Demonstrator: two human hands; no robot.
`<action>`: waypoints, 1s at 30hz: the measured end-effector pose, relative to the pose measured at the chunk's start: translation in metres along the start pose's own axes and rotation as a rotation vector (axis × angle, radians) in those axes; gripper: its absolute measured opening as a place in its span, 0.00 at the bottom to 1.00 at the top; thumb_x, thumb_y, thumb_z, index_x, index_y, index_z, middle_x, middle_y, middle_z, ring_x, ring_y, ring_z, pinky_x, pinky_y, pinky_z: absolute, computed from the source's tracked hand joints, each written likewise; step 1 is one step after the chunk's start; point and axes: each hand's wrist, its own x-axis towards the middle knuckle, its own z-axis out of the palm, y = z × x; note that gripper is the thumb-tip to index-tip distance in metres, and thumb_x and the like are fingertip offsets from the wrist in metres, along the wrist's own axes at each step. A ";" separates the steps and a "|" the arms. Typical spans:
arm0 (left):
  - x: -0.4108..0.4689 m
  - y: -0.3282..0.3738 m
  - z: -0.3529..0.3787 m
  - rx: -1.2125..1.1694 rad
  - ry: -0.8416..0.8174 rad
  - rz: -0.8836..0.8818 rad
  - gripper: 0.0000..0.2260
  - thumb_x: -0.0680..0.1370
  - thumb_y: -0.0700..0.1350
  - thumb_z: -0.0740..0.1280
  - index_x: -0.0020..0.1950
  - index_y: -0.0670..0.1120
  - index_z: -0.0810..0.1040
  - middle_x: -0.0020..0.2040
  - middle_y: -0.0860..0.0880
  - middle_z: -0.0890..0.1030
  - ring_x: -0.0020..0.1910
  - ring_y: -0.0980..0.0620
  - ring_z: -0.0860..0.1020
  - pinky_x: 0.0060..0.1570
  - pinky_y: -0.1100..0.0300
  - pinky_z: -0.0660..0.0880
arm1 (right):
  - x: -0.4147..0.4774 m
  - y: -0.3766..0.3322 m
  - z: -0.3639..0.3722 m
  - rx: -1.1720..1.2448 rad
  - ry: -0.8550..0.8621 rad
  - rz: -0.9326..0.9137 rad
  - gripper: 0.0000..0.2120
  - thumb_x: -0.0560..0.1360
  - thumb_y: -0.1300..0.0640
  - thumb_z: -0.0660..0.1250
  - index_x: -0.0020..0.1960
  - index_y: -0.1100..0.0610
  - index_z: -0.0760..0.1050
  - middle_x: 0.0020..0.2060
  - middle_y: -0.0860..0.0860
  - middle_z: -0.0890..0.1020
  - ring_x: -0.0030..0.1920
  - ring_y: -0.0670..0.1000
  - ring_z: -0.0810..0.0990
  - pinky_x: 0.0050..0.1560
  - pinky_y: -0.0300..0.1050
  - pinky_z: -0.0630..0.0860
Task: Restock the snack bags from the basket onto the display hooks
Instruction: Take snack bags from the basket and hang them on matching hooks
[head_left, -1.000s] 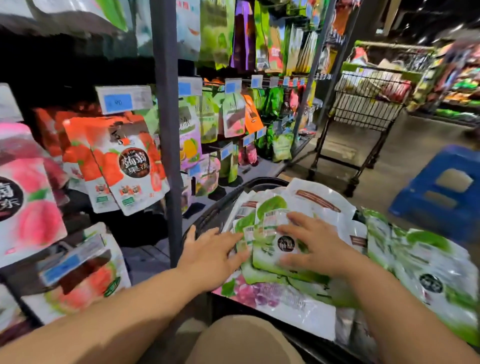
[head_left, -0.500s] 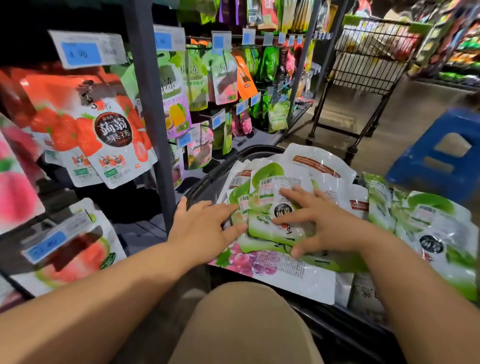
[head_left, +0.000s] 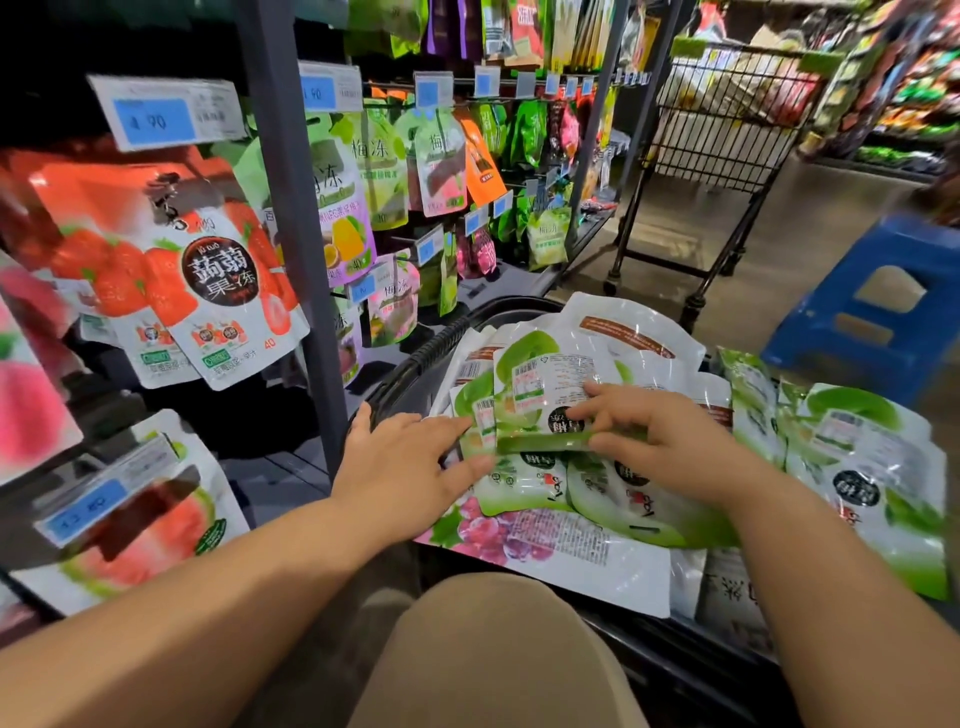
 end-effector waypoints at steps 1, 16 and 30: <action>0.000 0.000 0.000 -0.006 -0.002 -0.002 0.29 0.76 0.70 0.49 0.75 0.62 0.63 0.69 0.61 0.73 0.73 0.56 0.63 0.75 0.41 0.39 | 0.000 -0.001 0.000 0.045 0.064 0.018 0.09 0.77 0.57 0.69 0.40 0.47 0.80 0.60 0.37 0.80 0.68 0.36 0.71 0.68 0.41 0.66; 0.001 -0.003 0.002 0.005 0.003 -0.005 0.58 0.53 0.81 0.24 0.75 0.63 0.62 0.49 0.63 0.72 0.67 0.57 0.68 0.75 0.42 0.41 | -0.005 -0.028 -0.029 0.408 0.813 -0.206 0.12 0.80 0.60 0.66 0.43 0.46 0.79 0.36 0.54 0.81 0.40 0.58 0.81 0.48 0.57 0.80; -0.001 0.000 -0.004 -0.018 0.015 -0.004 0.59 0.53 0.80 0.21 0.76 0.63 0.62 0.49 0.63 0.71 0.66 0.58 0.69 0.75 0.42 0.42 | 0.019 -0.033 -0.036 0.516 0.825 -0.099 0.13 0.74 0.63 0.72 0.43 0.43 0.81 0.37 0.39 0.83 0.40 0.39 0.80 0.43 0.36 0.77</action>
